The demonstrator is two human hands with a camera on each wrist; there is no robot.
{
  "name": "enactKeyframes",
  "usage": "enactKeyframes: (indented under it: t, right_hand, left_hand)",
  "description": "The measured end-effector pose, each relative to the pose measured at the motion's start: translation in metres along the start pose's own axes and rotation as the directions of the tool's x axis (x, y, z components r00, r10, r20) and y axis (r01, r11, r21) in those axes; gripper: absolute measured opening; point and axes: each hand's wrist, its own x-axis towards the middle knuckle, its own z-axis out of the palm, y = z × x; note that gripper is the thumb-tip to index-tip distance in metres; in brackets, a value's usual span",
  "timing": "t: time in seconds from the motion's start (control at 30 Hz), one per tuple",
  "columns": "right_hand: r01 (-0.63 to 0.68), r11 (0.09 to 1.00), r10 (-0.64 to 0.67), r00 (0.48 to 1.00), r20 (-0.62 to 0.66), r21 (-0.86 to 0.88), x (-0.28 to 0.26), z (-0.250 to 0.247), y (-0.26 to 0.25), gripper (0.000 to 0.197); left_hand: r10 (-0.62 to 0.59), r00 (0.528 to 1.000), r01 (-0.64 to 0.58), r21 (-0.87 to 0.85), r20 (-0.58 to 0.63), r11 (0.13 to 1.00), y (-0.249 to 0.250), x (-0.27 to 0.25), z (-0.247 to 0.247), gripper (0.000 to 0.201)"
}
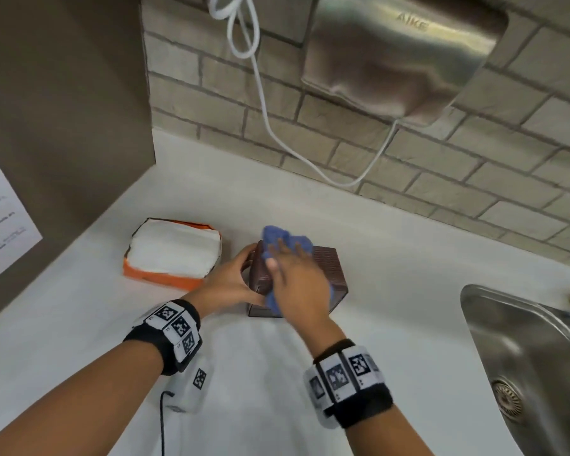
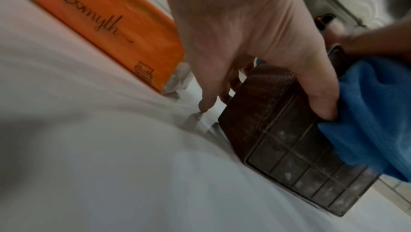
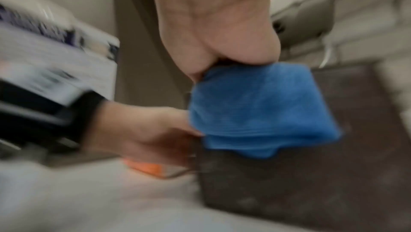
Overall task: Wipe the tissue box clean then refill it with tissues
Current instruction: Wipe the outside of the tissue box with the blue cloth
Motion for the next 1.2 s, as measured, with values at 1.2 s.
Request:
enactKeyframes:
  t: [1.2]
  right_hand:
    - [-0.255, 0.903, 0.266, 0.964, 0.015, 0.347, -0.03, -0.052, 0.091, 0.033]
  left_hand:
    - [-0.027, 1.0, 0.029, -0.123, 0.013, 0.992, 0.003, -0.003, 0.006, 0.118]
